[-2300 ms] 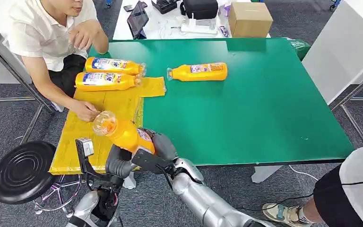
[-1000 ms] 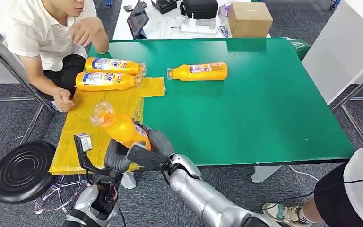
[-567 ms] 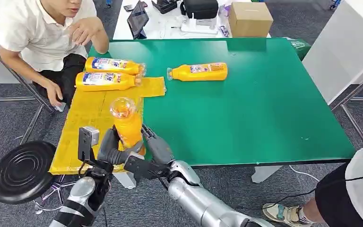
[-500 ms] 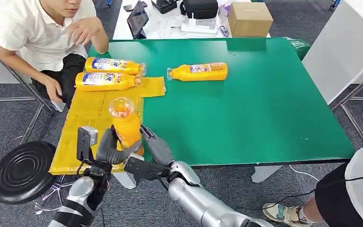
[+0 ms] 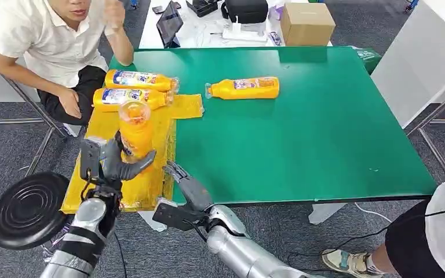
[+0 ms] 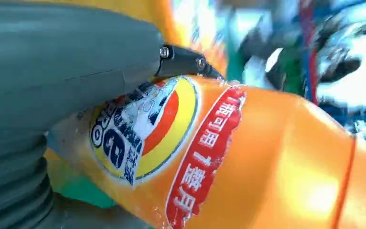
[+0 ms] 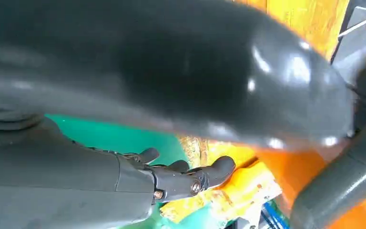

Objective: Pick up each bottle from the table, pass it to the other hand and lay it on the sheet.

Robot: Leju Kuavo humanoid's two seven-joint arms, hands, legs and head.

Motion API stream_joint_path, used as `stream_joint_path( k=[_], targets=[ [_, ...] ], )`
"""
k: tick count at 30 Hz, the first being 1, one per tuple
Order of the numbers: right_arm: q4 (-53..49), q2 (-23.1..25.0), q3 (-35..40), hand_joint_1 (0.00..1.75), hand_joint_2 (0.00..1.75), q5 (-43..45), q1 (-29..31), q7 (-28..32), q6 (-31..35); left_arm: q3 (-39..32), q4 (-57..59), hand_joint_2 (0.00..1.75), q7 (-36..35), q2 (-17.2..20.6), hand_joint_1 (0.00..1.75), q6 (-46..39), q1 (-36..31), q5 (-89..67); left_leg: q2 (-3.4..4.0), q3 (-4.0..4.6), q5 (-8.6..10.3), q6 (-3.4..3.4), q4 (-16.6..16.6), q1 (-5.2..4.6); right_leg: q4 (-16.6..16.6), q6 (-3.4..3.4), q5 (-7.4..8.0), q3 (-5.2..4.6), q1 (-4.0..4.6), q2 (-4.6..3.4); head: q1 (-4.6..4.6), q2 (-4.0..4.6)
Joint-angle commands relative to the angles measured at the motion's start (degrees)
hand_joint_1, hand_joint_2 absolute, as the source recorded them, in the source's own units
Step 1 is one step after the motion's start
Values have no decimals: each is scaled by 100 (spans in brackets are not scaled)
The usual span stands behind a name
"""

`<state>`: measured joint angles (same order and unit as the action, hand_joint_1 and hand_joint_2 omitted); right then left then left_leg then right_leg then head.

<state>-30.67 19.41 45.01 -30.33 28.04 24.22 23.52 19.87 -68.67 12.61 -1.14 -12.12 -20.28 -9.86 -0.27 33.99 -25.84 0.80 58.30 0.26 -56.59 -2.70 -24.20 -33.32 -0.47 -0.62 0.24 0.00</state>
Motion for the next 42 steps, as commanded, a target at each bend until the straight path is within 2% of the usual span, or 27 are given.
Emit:
stream_joint_path(
  k=[1, 10, 12, 16, 19, 24, 26, 29, 33, 42],
  targets=[
    [117, 48, -265, 0, 0, -92, 129, 12, -52, 83, 826, 175, 38, 66, 175, -352, -833, -920, -4, -8, 0, -4, -2, 0, -2, 7, -4, 10, 1, 10, 0, 0],
    [113, 43, -279, 0, 0, -108, 120, 21, -39, 107, 824, 175, 64, 84, 175, -406, -819, -1060, -3, -9, -1, -4, -2, 1, -1, 6, -4, 11, 1, 8, 2, 0],
    [82, 59, -261, 0, 0, -133, 137, 42, -82, 326, 1209, 175, -151, 109, 175, -837, -1124, -2077, -2, -10, -1, -5, -1, 0, -4, 8, -5, 12, 1, 9, 0, 0],
    [-39, 59, -159, 0, 0, -103, 151, 18, -101, 634, 2042, 175, -411, -26, 175, -771, -1635, -3200, -27, -8, 4, -9, 5, 4, -9, 14, -8, 16, 6, 38, 2, 0],
    [-112, 59, -84, 0, 0, -79, 137, 7, -148, 889, 2541, 175, -622, -190, 175, -783, -1890, -3870, -24, -2, 4, -3, 3, 2, -4, 6, -6, 11, 3, 29, 0, 0],
    [-179, 59, 155, 0, 0, -46, 63, -8, -293, 1096, 3754, 175, -1001, -458, 175, -53, -2426, -4264, -22, -17, 0, -3, 1, 3, -1, 11, -11, 29, 4, 32, 2, 0],
    [-195, 59, 279, 0, 0, 29, 32, -26, -319, 1251, 4225, 175, -1264, -497, 175, -97, -2621, -4652, -24, -13, 0, -4, 3, 3, -3, 10, -11, 25, 4, 32, 0, 0],
    [-189, 59, 515, 0, 0, 121, -59, -68, -393, 1063, 4767, 175, -1745, -558, 175, -76, -2774, -4722, -8, -7, 2, -1, 1, 1, 0, 4, -3, 13, 1, 12, 0, 0],
    [-201, 59, 826, 0, 0, 298, -131, -31, -368, 706, 5139, 175, -1874, -566, 175, 230, -2932, -4515, 1, -13, -2, -4, 2, 2, -3, 9, -5, 15, 3, 6, 0, 0],
    [-266, 59, 1148, 0, 0, 551, -144, -66, -337, 429, 5305, 175, -2058, -625, 175, 735, -2935, -4355, 4, -10, -2, -1, 3, 3, -5, 6, -5, 13, 3, 4, 0, 0]
  ],
)
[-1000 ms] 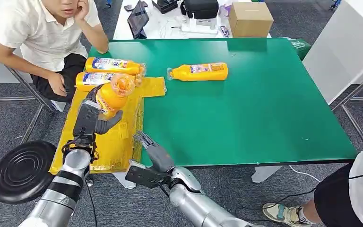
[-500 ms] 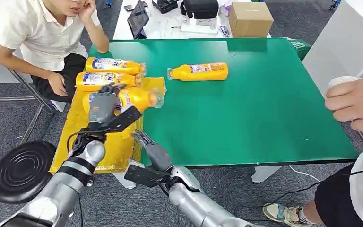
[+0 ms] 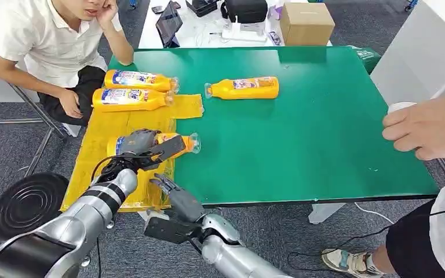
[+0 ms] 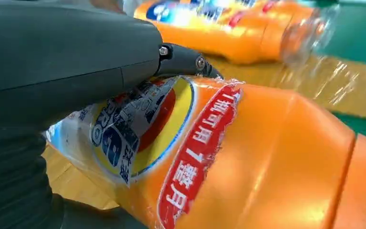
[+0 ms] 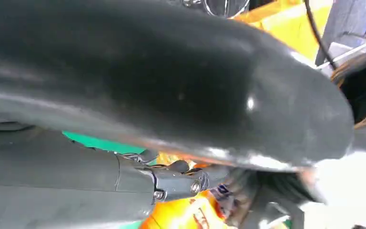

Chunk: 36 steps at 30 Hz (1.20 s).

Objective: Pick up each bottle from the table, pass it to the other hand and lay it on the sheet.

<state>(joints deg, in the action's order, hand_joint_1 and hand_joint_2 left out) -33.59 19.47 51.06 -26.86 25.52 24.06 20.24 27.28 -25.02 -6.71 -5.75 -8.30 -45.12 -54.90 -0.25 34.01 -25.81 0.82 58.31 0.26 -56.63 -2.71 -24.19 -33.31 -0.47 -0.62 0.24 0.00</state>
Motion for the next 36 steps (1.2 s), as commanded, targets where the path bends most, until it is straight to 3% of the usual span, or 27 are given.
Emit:
stream_joint_path(
  k=[1, 4, 5, 6, 20, 27, 33, 36],
  targets=[
    [46, 53, 563, 0, 0, 233, 111, -46, -13, -310, 966, 175, -150, -171, 175, 415, -453, 138, -1, -7, -4, -3, 2, 1, -1, 5, -5, 8, 2, 6, 0, 0],
    [128, 53, 666, 0, 0, 396, 173, -11, 80, -368, 1017, 175, -246, -190, 173, 774, -426, 133, 1, -10, -3, -3, -1, 0, 0, 6, -4, 12, 1, 3, 0, 0],
    [148, 53, 687, 0, 0, 421, 195, -13, 107, -358, 1022, 175, -278, -188, 112, 795, -412, 99, 3, -9, -3, -3, -1, 0, 1, 6, -2, 9, 0, 0, 0, 0],
    [162, 53, 710, 0, 0, 455, 214, -12, 115, -337, 1017, 175, -293, -187, 2, 775, -398, 48, 2, -13, -3, -5, -1, -2, 0, 9, -4, 13, -1, 3, 0, 0],
    [180, 53, 737, 0, 0, 531, 223, 17, 155, -408, 971, 175, -143, -220, 0, 771, -337, 53, 3, -9, -2, -2, -1, -2, 0, 4, -2, 10, -2, 0, 0, 0],
    [177, 53, 657, 0, 0, 458, 215, 105, 223, -579, 731, 175, 586, -355, 0, 1016, -264, 330, -8, -16, -3, -4, -3, -1, 2, 8, -6, 19, -1, 11, 0, 0],
    [214, 53, 475, 0, 0, 298, 159, 147, 340, -944, 124, 175, 1319, -450, 0, 543, -19, 982, -8, -14, -4, -3, -1, -2, 0, 8, -6, 18, -1, 15, 0, 0],
    [209, 53, 409, 0, 0, 233, 123, 168, 340, -961, -43, 175, 1364, -388, 0, 654, 59, 1157, -5, -7, -1, -2, -2, -1, 3, 4, -1, 10, -1, 11, 0, 0]
  ],
)
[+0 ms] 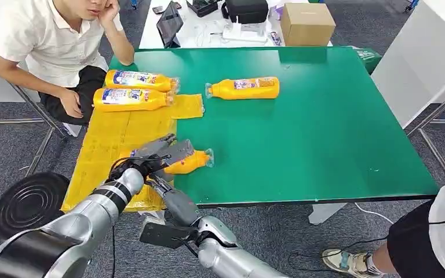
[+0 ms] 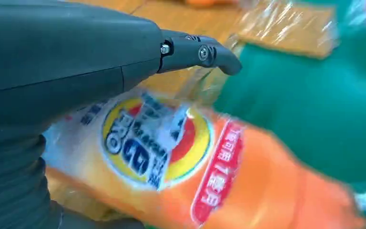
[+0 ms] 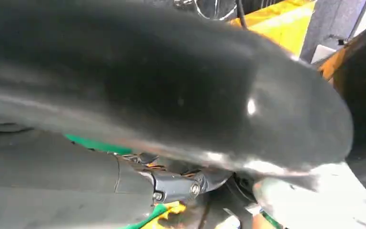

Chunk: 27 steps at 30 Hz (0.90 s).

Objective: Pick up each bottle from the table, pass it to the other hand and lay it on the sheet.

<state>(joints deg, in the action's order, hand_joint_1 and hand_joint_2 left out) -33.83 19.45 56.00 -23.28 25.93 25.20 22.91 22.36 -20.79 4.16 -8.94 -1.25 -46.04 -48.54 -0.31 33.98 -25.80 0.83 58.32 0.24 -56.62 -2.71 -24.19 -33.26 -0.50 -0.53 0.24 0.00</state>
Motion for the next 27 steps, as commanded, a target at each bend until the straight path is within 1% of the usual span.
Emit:
stream_joint_path(
  k=[1, 2, 5, 7, 8, 13, 17, 21, 23, 25, 26, 27],
  targets=[
    [229, 55, -88, 0, 0, -131, 79, 54, 73, -466, -470, 175, 277, -58, 0, -46, 153, 528, -1, -12, -3, -4, -6, 0, 3, 7, -6, 12, 1, 6, 0, 0],
    [229, 55, -88, 0, 0, -131, 79, 54, 73, -466, -470, 175, 277, -58, 0, -46, 153, 528, 1, -8, -3, -3, -3, 0, 1, 5, -4, 8, 1, 3, 0, 0],
    [197, 55, -91, 0, 0, -190, 46, 34, 21, -931, -613, 175, 401, -68, 0, -411, 212, 1154, 1, -10, -3, -4, -2, 0, 1, 6, -4, 8, 1, 3, 0, 0],
    [184, 55, -57, 0, 0, -210, 25, 23, -5, -1239, -666, 175, 424, -43, 0, -506, 184, 1549, 3, -13, -3, -5, -4, 1, 1, 8, -4, 11, 3, 4, 0, 0],
    [174, 55, -27, 0, 0, -205, 16, 21, -18, -1283, -690, 175, 492, -9, 0, -603, 169, 1715, 5, -4, -2, -3, 0, 2, 0, 6, -2, 2, 4, -1, 0, 0],
    [139, 55, 202, 0, 0, -206, 5, 1, -98, -1713, -692, 175, 683, 88, 0, -662, 79, 2653, 7, -7, -3, -4, -1, 3, 0, 7, -2, 5, 4, -3, 0, 0],
    [110, 55, 361, 0, 0, -204, -15, -13, -102, -1731, -700, 175, 795, 143, 0, -609, 36, 2916, 6, -5, -4, -4, 0, 3, 0, 7, -3, 5, 5, -2, 0, 0],
    [103, 55, 424, 0, 0, -204, 8, -1, -108, -1695, -757, 175, 789, 214, 0, -793, 19, 3069, 5, -3, -3, -3, 0, 3, -1, 5, -2, 3, 4, -2, -2, 0],
    [98, 55, 434, 0, 0, -232, 4, 2, -82, -1713, -806, 175, 837, 244, 0, -749, 22, 3200, 7, -3, -3, -4, 0, 3, -1, 6, -1, 2, 4, -4, -2, 0],
    [98, 55, 298, 0, 0, -254, -31, 105, 82, -1741, -993, 175, 908, 297, 0, -674, 122, 3412, 7, -11, -5, -6, -1, 3, -3, 10, -5, 9, 4, -1, -2, 0],
    [73, 55, 112, 0, 0, -325, -78, 218, 276, -1692, -1208, 175, 945, 357, 0, -632, 239, 3517, 9, -10, -5, -6, -1, 4, -1, 9, -3, 8, 5, -3, -2, 0],
    [11, 23, 28, 0, 0, -355, -106, 256, 287, -1667, -1343, 175, 946, 394, 0, -604, 323, 3569, 8, -9, -3, -5, -3, 2, 1, 8, -2, 7, 4, -4, -2, 0]
  ],
)
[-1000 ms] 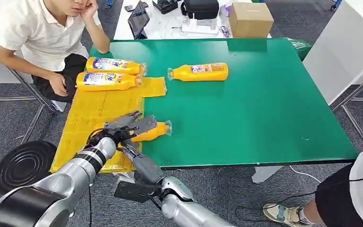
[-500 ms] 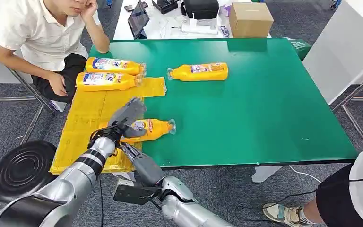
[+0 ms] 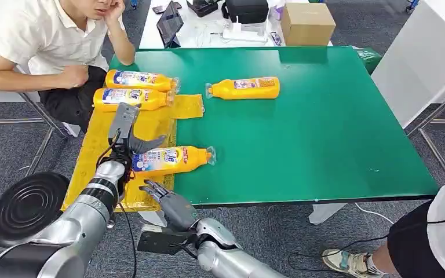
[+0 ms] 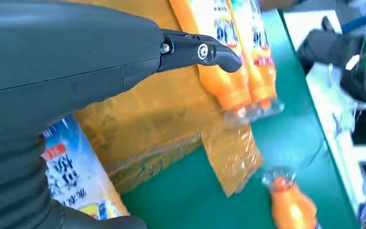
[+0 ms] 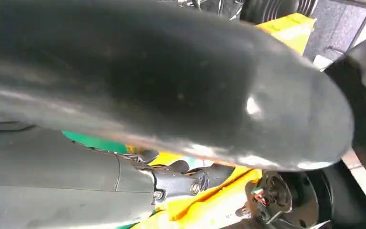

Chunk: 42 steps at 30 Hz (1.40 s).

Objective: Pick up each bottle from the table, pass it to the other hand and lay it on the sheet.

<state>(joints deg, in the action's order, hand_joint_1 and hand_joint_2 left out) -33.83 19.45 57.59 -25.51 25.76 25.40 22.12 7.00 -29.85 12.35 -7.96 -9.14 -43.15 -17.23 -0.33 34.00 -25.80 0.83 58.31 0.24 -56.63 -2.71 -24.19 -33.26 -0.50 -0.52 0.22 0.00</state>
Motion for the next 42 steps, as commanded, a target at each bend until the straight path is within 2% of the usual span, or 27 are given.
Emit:
stream_joint_path(
  k=[1, 3, 6, 7, 10, 12, 18, 31, 33, 35, 42],
  targets=[
    [-13, 6, -152, 0, 0, -136, -83, 239, 341, -124, -470, 175, 125, 310, 0, 191, 60, 447, 10, -6, -2, -3, -3, 2, 3, 5, 1, 3, 2, -6, -2, 0],
    [-13, 6, -152, 0, 0, -136, -83, 239, 341, -124, -470, 175, 125, 310, 0, 191, 60, 447, 16, -15, -4, -4, -7, 1, 4, 8, -1, 10, 2, -11, 0, 0],
    [-663, -195, -731, 0, 0, -267, -401, 457, 831, -13, -1556, 175, 165, 480, 0, 352, 706, 923, 11, -14, -3, -4, -9, 0, 6, 7, -2, 10, 1, -6, -2, 0],
    [-960, -273, -963, 0, 175, -266, -563, 623, 1170, 1, -1974, 175, 155, 548, 0, 410, 976, 1117, 17, -23, -6, -4, -12, 0, 10, 9, -3, 17, 1, -10, 0, 0],
    [-1958, -511, -1577, 0, 175, -78, -1093, 1049, 1622, 122, -3148, 175, 59, 819, 0, 429, 1768, 1517, 33, -48, -14, -6, -26, -1, 22, 12, -6, 38, 1, -23, 0, 0],
    [-2499, -631, -1799, 0, 175, 140, -1374, 1238, 1646, 119, -3630, 175, 22, 933, 0, 431, 2147, 1691, 32, -24, -12, -5, -13, -1, 10, 7, -4, 14, 0, -22, 4, 0],
    [-3578, -769, -2097, 0, 175, 467, -1943, 1460, 1661, 65, -4202, 175, -5, 1061, 0, 225, 2684, 1798, 11, -6, -13, -7, -3, 2, 5, 9, -12, 1, 3, -2, 2, 0],
    [-3938, -835, -1995, 0, 175, 665, -2129, 1460, 1653, -127, -4074, 175, -47, 1012, 0, 133, 2794, 1983, 2, -7, -9, -8, -7, 1, 7, 12, -11, 4, 2, 7, 2, 0],
    [-4063, -839, -2087, 0, 175, 762, -2225, 1460, 1788, -147, -4194, 175, -28, 1023, 0, 186, 2948, 2088, 4, -4, -7, -6, -8, 0, 9, 8, -8, 0, 1, 2, 2, 0],
    [-4247, -768, -2521, 0, 175, 489, -2442, 1460, 1788, -110, -4494, 175, -27, 1044, 0, 248, 3231, 2159, 9, -15, -11, -7, -12, 1, 12, 10, -11, 11, 2, -1, 2, 0],
    [-4271, -811, -2523, 0, 175, 521, -2444, 1460, 1788, -96, -4545, 175, -29, 1039, 0, 245, 3287, 2153, 3, 3, -7, -7, -5, 2, 8, 9, -8, -6, 2, 3, 2, 0]
  ],
)
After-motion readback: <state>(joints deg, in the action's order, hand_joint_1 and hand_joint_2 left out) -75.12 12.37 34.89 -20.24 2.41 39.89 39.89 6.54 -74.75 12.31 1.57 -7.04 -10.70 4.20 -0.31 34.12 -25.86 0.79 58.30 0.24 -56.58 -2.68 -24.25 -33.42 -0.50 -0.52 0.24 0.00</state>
